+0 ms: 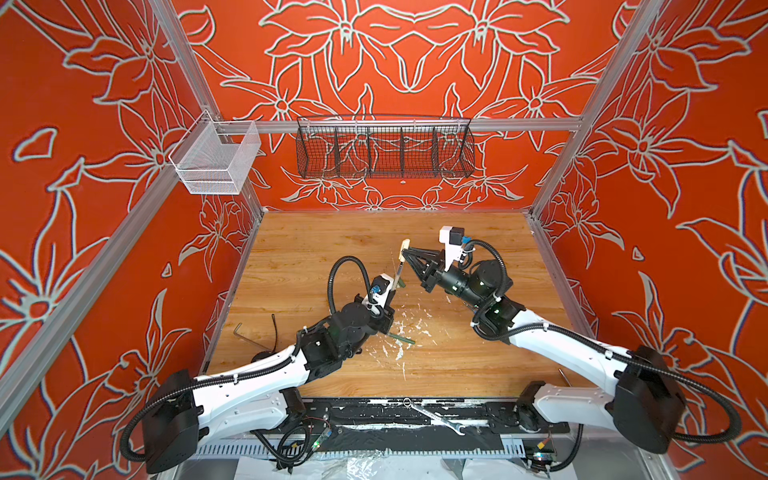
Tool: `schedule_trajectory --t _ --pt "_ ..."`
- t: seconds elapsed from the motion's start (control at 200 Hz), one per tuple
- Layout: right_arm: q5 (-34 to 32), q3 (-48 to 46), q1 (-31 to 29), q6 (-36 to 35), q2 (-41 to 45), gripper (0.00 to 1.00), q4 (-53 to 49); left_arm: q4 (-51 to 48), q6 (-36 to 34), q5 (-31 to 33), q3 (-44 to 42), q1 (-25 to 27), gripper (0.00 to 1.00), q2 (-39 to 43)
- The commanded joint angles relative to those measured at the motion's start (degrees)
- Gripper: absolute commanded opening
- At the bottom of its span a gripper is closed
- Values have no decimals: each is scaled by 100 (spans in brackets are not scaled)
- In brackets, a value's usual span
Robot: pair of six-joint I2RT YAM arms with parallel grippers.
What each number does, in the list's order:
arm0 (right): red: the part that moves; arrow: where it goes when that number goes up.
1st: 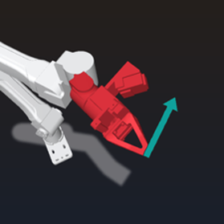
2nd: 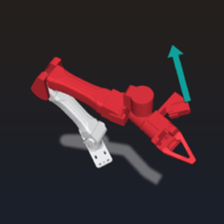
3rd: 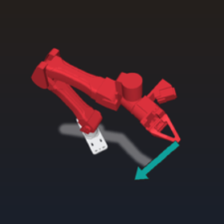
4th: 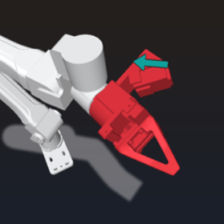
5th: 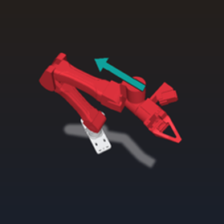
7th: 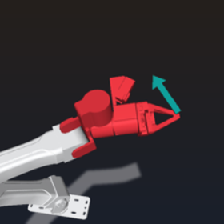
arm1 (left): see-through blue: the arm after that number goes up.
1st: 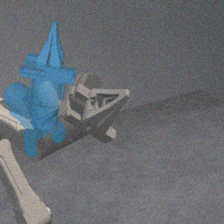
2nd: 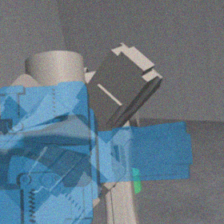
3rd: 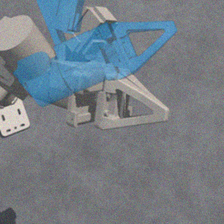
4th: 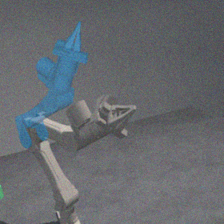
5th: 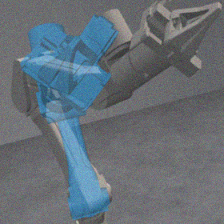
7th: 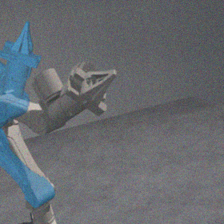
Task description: Insert the pens into the pen caps
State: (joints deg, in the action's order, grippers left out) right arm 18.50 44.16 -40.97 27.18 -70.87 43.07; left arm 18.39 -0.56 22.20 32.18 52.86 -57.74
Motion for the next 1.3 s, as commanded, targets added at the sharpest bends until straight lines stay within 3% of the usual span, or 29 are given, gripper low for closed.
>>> schedule_trajectory --t 0.0,0.981,1.291 --pt "41 -81 -47 -37 -14 5 53 -38 12 26 -51 -30 0 278" --pt "-203 -219 -263 -185 47 4 272 66 126 -533 130 -250 0 266" --pt "-353 -220 -321 -559 193 4 -213 93 136 -694 122 -372 0 590"
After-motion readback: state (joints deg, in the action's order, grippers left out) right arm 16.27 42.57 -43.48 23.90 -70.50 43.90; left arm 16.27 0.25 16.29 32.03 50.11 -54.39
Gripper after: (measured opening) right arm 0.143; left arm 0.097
